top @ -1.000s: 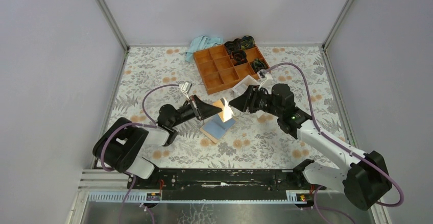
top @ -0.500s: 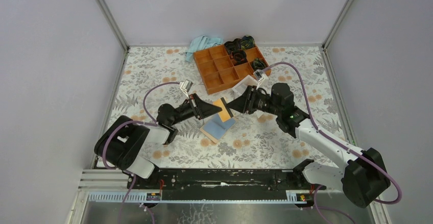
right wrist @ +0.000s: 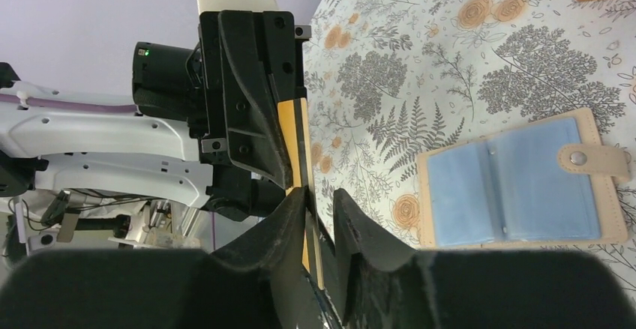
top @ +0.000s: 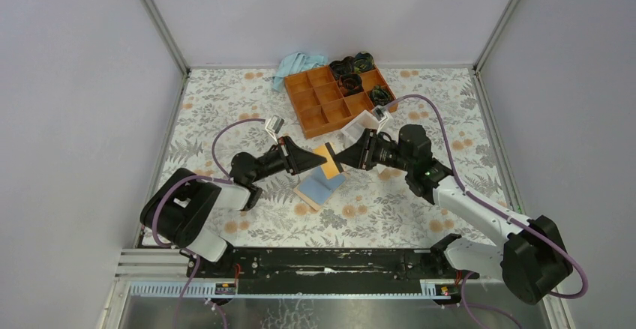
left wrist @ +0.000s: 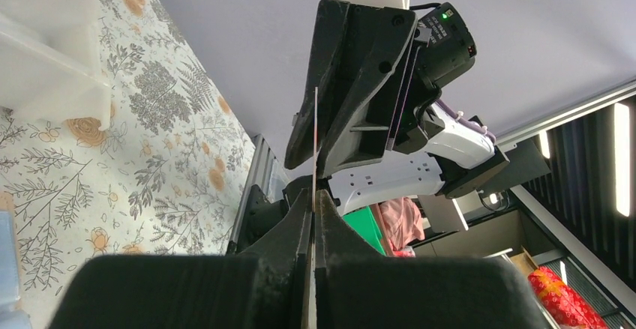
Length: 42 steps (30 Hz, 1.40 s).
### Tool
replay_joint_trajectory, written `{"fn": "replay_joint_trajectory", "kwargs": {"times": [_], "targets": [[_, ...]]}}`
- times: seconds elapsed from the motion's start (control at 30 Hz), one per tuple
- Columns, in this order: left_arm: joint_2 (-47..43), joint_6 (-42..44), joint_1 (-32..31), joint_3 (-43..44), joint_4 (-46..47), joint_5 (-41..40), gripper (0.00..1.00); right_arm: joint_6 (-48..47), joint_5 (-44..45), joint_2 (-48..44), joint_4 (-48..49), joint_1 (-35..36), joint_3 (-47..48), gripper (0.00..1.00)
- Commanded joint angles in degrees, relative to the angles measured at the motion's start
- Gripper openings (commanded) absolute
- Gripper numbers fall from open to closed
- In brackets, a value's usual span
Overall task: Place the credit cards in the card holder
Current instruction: Pick up the credit card from the storage box.
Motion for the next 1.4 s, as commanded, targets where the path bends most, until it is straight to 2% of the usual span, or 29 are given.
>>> {"fn": "replay_joint_trajectory", "kwargs": {"times": [0.0, 0.13, 0.2, 0.23, 0.27, 0.33, 0.5, 0.53, 0.57, 0.67, 0.8, 0.9, 1.1, 1.23, 1.37], "targets": [[0.56, -0.36, 0.53, 1.20, 4.55, 1.27, 0.00, 0.96, -1.98, 0.11, 4.21, -0.40, 0.03, 0.24], [0.91, -0.66, 0.53, 1.12, 4.71, 1.31, 0.02, 2.06, -2.66, 0.41, 5.81, -0.73, -0.55, 0.11], [1.09, -0.76, 0.53, 0.90, 4.90, 1.16, 0.14, 3.04, -3.30, 0.79, 7.15, -0.99, -0.91, 0.03], [0.95, -0.80, 0.60, 0.67, 4.91, 1.03, 0.26, 3.43, -3.57, 0.89, 7.85, -1.15, -1.20, 0.00], [0.81, -0.72, 0.64, 0.34, 4.98, 0.85, 0.37, 3.87, -3.87, 0.90, 8.60, -1.30, -1.46, 0.00], [0.39, -0.39, 0.84, -0.26, 4.97, 0.46, 0.49, 4.66, -4.58, 0.78, 9.85, -1.63, -1.87, 0.00], [-0.59, -0.19, 2.48, -2.85, 4.91, -2.40, 0.60, 4.71, -5.31, 0.32, 10.09, -2.36, -1.89, 0.00], [-1.12, -0.14, 2.99, -3.80, 4.83, -3.46, 0.82, 4.69, -5.47, 0.23, 10.10, -2.51, -1.97, 0.00], [-1.51, -0.04, 3.47, -4.63, 4.78, -4.45, 0.98, 4.59, -5.56, 0.21, 10.09, -2.67, -1.98, 0.00], [-2.88, 0.60, 4.66, -6.87, 3.07, -6.93, 1.00, 3.56, -5.50, 0.03, 8.85, -3.07, -1.77, 0.00], [-7.31, 4.03, 5.44, -9.42, -5.75, -11.83, 1.00, 1.10, -5.04, -0.14, 5.62, -3.35, -0.57, 0.00], [-13.85, 8.78, 5.54, -10.49, -19.02, -17.04, 0.98, -2.40, -4.06, 0.21, 1.51, -3.42, 1.29, 0.00], [-33.62, 16.89, 4.99, -10.34, -51.80, -31.01, 0.96, -10.34, -2.42, 4.76, -6.93, -3.35, 5.89, 0.00], [-40.02, 17.09, 3.45, -11.54, -62.23, -35.44, 0.94, -14.27, -3.31, 9.10, -9.79, -3.31, 8.66, 0.00], [-40.23, 16.13, -1.65, -12.35, -66.57, -39.20, 0.92, -18.33, -2.95, 12.56, -12.78, -3.12, 10.69, 0.00]]}}
